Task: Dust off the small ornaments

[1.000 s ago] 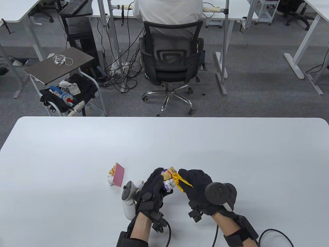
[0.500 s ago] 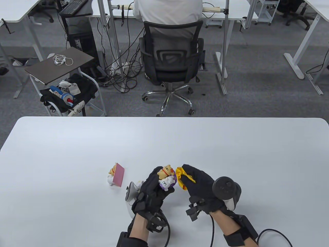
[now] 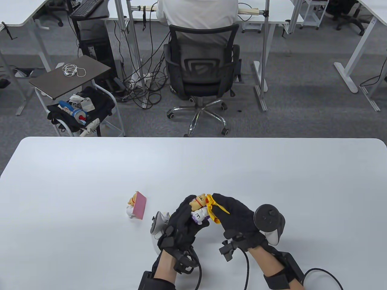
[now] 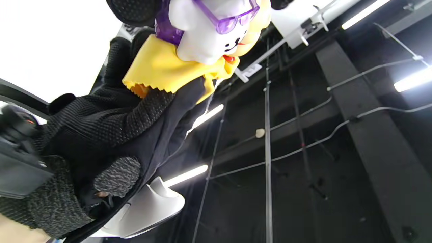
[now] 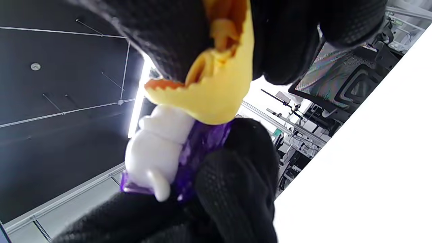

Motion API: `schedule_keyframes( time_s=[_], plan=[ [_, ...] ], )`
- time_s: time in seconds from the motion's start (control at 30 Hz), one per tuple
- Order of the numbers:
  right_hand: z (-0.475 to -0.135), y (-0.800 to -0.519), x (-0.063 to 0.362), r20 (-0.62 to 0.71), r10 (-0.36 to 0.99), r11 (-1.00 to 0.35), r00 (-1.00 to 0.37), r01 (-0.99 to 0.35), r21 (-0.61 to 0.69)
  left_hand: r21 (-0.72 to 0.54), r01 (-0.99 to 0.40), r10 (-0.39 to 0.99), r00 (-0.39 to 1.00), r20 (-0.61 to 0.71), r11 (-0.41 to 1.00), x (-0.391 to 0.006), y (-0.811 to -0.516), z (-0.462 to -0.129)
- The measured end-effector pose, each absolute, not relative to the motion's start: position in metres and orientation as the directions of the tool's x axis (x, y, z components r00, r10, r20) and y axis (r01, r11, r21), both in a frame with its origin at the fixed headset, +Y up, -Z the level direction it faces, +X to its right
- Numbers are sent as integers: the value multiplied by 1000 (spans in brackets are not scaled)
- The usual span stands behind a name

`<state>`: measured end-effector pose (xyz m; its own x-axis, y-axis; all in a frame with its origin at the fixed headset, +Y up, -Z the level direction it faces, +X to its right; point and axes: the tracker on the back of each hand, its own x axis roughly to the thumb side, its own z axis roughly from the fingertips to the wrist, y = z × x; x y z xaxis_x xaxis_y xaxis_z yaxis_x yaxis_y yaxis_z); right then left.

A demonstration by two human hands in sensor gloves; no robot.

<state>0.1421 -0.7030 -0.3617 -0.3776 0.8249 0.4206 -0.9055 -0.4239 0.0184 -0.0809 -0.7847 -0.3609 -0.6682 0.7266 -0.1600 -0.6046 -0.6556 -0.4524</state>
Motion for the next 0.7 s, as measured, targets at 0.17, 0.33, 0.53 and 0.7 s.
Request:
schedule_keyframes(
  time_s=[0.17, 0.33, 0.53, 0.7],
  plan=[
    [-363, -703, 134, 447, 774, -544, -449, -832, 105, -306, -593, 653, -743, -147, -744, -94, -794, -359],
    [-344, -693, 117, 599, 610, -618, -518, -784, -49, -310, -594, 661, -724, -197, -742, -87, -801, -358],
    [-352, -695, 134, 543, 572, -653, -615, -742, -153, -334, -606, 683, -699, -211, -722, -85, -799, -357],
    [-343, -688, 122, 627, 553, -643, -548, -760, -97, -317, -626, 698, -678, -231, -713, -84, -804, -358]
  ],
)
